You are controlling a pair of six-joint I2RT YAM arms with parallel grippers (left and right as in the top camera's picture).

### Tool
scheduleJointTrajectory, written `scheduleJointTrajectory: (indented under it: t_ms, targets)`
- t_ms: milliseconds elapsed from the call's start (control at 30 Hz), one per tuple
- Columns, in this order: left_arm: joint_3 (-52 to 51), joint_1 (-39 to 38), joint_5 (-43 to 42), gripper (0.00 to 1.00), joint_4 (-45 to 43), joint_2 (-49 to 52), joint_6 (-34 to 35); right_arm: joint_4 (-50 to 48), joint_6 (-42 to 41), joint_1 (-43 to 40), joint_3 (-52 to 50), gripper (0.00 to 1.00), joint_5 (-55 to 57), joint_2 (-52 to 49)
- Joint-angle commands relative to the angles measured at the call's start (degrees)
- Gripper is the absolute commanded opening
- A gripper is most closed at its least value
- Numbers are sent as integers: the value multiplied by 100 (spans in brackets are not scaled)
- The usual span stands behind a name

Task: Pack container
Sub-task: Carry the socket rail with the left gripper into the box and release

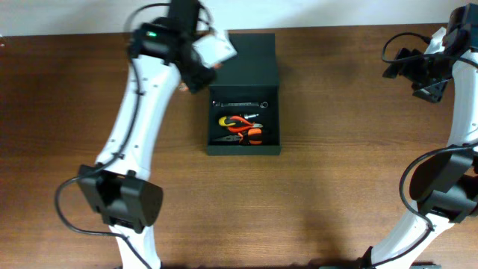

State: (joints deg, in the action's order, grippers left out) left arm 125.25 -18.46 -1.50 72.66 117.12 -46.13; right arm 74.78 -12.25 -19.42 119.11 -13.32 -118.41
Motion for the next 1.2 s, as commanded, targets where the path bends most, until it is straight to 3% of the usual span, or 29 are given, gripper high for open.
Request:
scheduleJointTrajectory:
  t_ms: [0, 233, 533, 667, 1033, 1100, 1133, 1167]
  targets:
    - [42, -308, -70, 2, -11, 81, -1237, 20, -28, -15, -2, 89, 46, -35]
    - [42, -590, -566, 2, 9, 518, -1574, 13, -26, -15, -2, 89, 48, -35]
    - [42, -680, -581, 2, -4, 1163, -1593, 28, -26, -15, -2, 89, 48, -35]
    - [42, -680, -579, 2, -28, 1425, -2114, 42, -26, -15, -2, 89, 46, -35]
    - [42, -656, -507, 2, -658, 1897, -2293, 201, -26, -15, -2, 89, 46, -35]
    - [42, -656, -492, 19, -713, 1937, -2291, 236, -26, -15, -2, 89, 46, -35]
    - [42, -656, -470, 37, -737, 1945, -2284, 249, -26, -15, -2, 89, 46, -35]
    - [42, -656, -468, 100, -758, 1952, -2262, 260, -26, -15, -2, 89, 46, -35]
